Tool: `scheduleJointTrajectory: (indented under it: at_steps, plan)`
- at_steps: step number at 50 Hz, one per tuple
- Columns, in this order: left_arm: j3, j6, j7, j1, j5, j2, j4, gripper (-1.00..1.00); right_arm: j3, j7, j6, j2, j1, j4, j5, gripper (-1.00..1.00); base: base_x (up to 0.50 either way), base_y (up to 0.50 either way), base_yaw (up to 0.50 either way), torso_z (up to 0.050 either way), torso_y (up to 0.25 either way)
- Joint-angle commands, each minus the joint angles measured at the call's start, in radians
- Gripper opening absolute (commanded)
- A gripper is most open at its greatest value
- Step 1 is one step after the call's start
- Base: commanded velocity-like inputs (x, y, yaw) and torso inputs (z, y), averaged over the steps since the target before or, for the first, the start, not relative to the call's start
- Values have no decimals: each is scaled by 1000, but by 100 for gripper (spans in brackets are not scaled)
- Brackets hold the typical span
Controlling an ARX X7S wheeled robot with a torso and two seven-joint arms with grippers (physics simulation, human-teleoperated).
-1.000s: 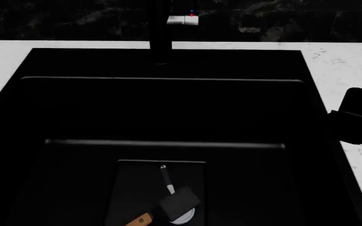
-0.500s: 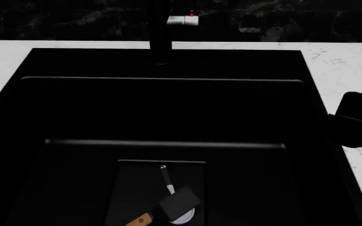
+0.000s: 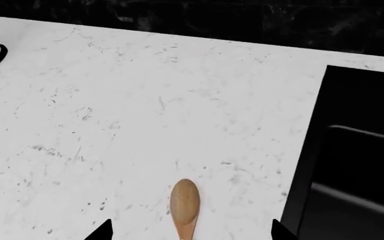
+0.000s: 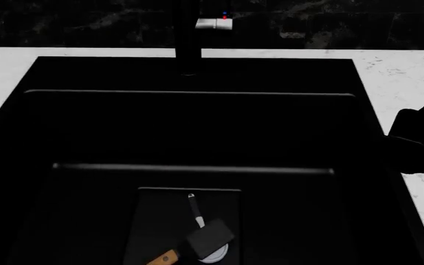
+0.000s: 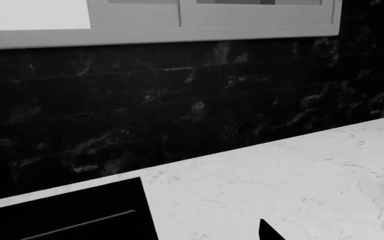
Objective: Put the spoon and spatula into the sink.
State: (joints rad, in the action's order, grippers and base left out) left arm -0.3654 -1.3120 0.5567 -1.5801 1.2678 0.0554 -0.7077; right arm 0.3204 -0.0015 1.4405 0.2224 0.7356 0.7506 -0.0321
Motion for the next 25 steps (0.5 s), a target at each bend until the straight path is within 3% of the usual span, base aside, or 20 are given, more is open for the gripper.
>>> scheduleJointTrajectory:
  at_steps: [1,25]
  plan:
    - [-150,95,-305,-96,-170,-1,-208,100,-4,-2,-5,1,-2,-2,1,100,0,0,0,0,0]
    - [-69,67,-261,-10,-115,11,-184,100,5,4,-35,-9,-25,-21,-6,100,0,0,0,0,0]
